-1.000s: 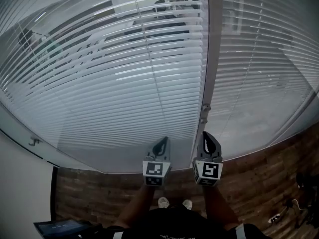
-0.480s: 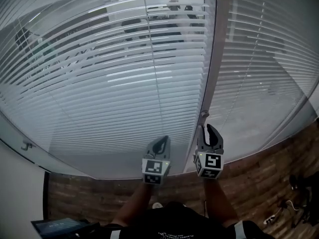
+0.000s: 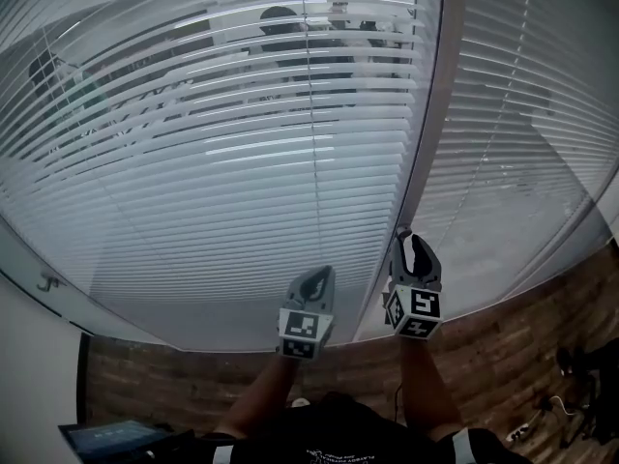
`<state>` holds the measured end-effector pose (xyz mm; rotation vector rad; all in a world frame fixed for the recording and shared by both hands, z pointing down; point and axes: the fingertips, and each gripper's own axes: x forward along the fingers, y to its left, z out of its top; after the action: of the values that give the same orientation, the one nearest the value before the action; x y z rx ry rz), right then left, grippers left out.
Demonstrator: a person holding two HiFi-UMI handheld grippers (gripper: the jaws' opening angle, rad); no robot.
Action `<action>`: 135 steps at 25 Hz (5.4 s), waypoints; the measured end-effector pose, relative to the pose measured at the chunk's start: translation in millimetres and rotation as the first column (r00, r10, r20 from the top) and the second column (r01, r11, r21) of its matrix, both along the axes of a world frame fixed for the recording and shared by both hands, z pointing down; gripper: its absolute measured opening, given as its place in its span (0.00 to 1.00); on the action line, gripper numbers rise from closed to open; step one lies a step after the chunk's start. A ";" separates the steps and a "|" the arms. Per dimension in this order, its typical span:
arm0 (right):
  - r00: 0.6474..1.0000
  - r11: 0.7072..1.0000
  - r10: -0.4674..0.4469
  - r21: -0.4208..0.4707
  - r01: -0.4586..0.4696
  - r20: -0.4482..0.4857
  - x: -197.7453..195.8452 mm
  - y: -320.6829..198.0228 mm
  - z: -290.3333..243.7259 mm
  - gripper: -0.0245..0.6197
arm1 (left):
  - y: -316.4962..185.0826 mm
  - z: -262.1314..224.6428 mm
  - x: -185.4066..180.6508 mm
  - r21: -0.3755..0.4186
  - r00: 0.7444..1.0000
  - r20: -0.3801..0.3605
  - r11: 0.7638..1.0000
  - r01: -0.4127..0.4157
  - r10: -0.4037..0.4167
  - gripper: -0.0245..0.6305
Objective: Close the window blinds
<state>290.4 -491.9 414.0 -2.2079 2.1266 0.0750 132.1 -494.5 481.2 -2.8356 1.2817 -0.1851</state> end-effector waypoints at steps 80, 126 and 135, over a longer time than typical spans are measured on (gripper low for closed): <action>0.984 0.977 -0.173 -0.125 0.176 0.030 1.0 -6.9 -9.4 0.23 | 30.1 11.9 -50.2 -0.050 0.998 0.029 0.997 0.051 -0.049 0.03; 0.956 0.981 -0.185 -0.101 0.166 -0.228 -7.4 -3.0 -8.2 0.23 | 36.5 18.2 -46.7 -0.071 0.999 0.002 0.997 0.033 -0.033 0.03; 0.987 0.991 -0.114 -0.088 0.104 -0.116 0.0 -9.6 -1.8 0.24 | 41.1 17.9 -39.3 -0.077 1.000 -0.020 0.997 0.008 -0.010 0.03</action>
<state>290.5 -501.5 412.2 -2.1780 2.3509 0.1204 92.7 -453.4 499.1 -2.9040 1.3196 -0.2111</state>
